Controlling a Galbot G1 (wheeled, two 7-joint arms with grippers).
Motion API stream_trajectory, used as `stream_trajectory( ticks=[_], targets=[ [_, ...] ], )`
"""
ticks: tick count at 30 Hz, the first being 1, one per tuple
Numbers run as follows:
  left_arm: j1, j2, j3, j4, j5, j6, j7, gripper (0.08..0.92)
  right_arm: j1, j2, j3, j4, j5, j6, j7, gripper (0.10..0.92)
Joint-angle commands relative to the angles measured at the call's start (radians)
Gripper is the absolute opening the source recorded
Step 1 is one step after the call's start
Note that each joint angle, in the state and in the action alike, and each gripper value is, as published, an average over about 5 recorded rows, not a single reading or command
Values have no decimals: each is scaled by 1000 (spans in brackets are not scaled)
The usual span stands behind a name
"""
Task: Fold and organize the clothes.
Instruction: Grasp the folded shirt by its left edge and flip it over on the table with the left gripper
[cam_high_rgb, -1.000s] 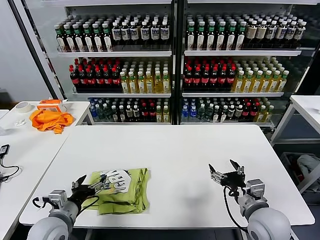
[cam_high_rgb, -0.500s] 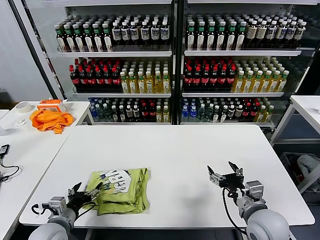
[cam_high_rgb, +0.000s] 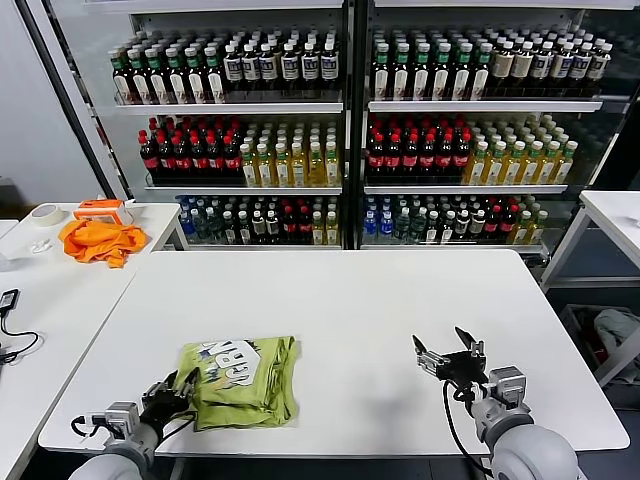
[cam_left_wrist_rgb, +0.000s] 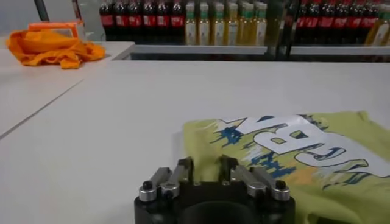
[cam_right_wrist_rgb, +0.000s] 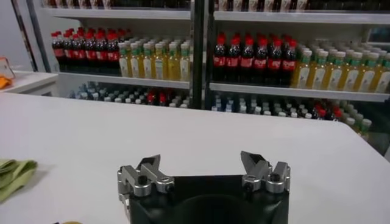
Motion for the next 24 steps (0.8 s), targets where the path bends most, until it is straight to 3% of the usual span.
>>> stream_trajectory(
  ticks=[1,9,14,20,22,24],
  targets=[
    [1,-6,2,2,63,-2,12,308,-6,1,2,2,0,3,3,823],
    [25,108,-108,-146,172,89,15,107,-1,0,-3,6,-2,12,9,823],
    [76,254,-341,-197,110,190,27,102,7,1,-1,3,-1,17,10,823],
    [145,432,-617,-146,-214,212,10,102,20,9,-17,0,-3,19,10,823],
    [139,440,-619,-183,-366,212,-32,102,23,9,-20,1,-4,19,10,823],
    [130,387,-551,-271,-480,211,-70,102,24,10,-20,0,-5,19,11,823]
  ],
)
